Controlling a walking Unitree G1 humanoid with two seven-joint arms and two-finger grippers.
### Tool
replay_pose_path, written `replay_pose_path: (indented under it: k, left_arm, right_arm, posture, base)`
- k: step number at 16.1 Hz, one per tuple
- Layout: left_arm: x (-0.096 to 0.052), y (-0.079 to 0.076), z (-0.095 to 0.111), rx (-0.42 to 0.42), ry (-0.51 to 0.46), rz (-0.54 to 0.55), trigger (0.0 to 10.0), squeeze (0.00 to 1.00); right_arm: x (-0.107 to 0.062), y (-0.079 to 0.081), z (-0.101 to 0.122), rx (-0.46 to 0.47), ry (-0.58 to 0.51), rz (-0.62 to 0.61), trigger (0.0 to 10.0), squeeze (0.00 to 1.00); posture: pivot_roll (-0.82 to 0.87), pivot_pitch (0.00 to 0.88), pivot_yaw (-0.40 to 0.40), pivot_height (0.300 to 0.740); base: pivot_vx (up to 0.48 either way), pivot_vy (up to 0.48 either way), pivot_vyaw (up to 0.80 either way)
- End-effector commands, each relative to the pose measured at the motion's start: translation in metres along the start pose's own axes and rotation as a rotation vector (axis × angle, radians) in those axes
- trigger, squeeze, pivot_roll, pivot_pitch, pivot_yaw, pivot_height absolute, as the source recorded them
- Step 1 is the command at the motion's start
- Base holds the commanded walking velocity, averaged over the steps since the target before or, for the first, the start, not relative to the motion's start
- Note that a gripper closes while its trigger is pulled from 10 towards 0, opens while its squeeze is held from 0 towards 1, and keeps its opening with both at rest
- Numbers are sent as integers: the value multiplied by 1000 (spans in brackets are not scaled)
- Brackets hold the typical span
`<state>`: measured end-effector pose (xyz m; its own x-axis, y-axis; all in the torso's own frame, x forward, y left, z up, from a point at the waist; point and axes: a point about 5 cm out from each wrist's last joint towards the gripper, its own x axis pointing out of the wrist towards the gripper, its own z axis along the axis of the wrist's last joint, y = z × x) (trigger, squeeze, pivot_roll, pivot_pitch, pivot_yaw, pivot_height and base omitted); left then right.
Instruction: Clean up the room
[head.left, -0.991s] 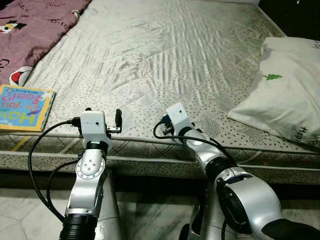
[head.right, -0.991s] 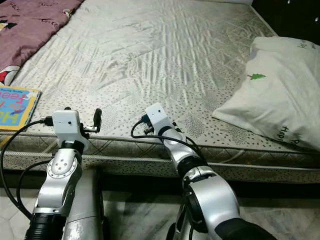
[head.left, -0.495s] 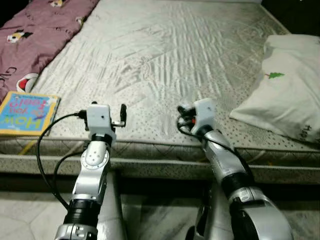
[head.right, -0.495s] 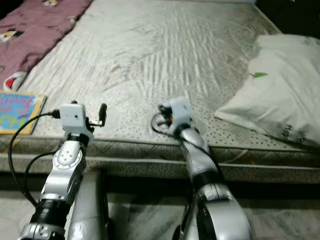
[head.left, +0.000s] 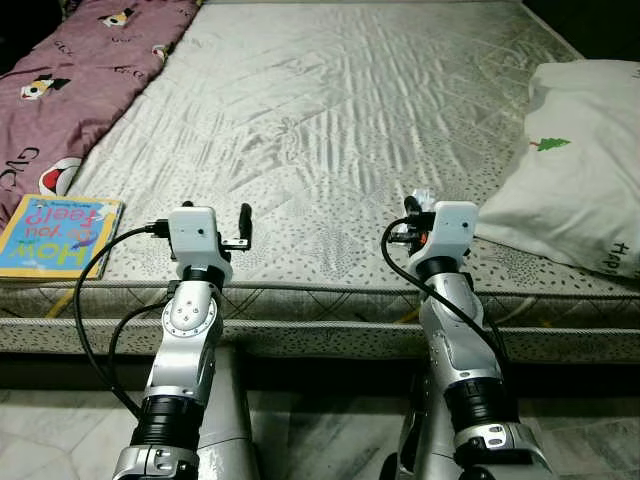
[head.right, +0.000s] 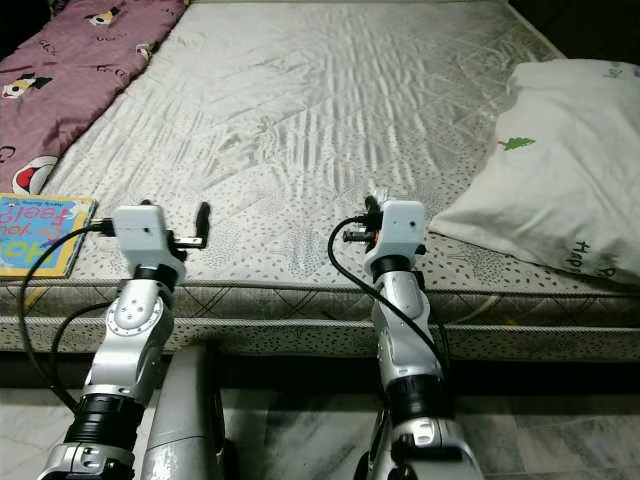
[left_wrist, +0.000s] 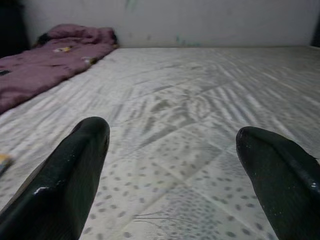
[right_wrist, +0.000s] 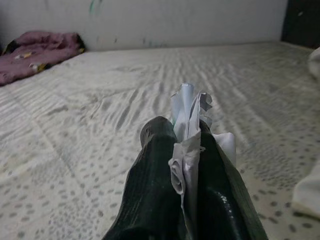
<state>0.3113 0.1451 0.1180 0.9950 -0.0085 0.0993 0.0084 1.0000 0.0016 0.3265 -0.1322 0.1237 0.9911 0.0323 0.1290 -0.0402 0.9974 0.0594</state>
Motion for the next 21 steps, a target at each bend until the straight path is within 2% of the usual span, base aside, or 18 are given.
replay_pose_path:
  k: [1, 3, 4, 9, 12, 14, 18, 19, 21]
  left_arm:
    - [-1, 3, -2, 12, 5, 0, 10000, 0]
    - [-2, 5, -5, 12, 20, 8, 10000, 0]
    - [-2, 2, -4, 12, 20, -11, 10000, 0]
    - [-4, -3, -7, 10, 29, -30, 10000, 0]
    - [-7, -6, -8, 3, 33, -36, 10000, 0]
    - [-8, -6, -9, 1, 36, -37, 10000, 0]
    - [-8, -7, -9, 0, 37, -35, 10000, 0]
    - [-8, -7, -8, 4, 34, -25, 10000, 0]
    - [-10, -6, -7, 6, 31, -20, 10000, 0]
  right_arm:
    - [0, 2, 4, -2, -11, -9, 0, 0]
    - [-2, 1, 4, 8, -6, -24, 0, 0]
    - [-3, 1, 4, -5, 3, -32, 10000, 0]
    - [-3, -4, 4, -30, 25, -74, 10000, 0]
    - [-6, 1, 1, -48, 44, -53, 10000, 0]
    - [-8, 3, 0, -38, 46, -45, 10000, 0]
    - [-12, -2, -5, -56, 79, -67, 10000, 0]
    - [-14, -6, -11, -93, 110, -102, 10000, 0]
    - [-17, -6, -16, -112, 127, -98, 10000, 0]
  posture:
    - [30, 0, 39, 485]
    - [27, 0, 51, 485]
    - [30, 0, 54, 497]
    - [23, 0, 53, 540]
    - [29, 0, 45, 580]
    - [30, 0, 44, 589]
    - [30, 0, 38, 648]
    - [34, 0, 37, 648]
    - [39, 0, 37, 648]
  base:
    - [0, 0, 0]
    - [0, 0, -238]
    - [0, 0, 0]
    - [0, 0, 0]
    - [0, 0, 0]
    - [0, 0, 0]
    - [0, 0, 0]
    - [0, 0, 0]
    - [0, 0, 0]
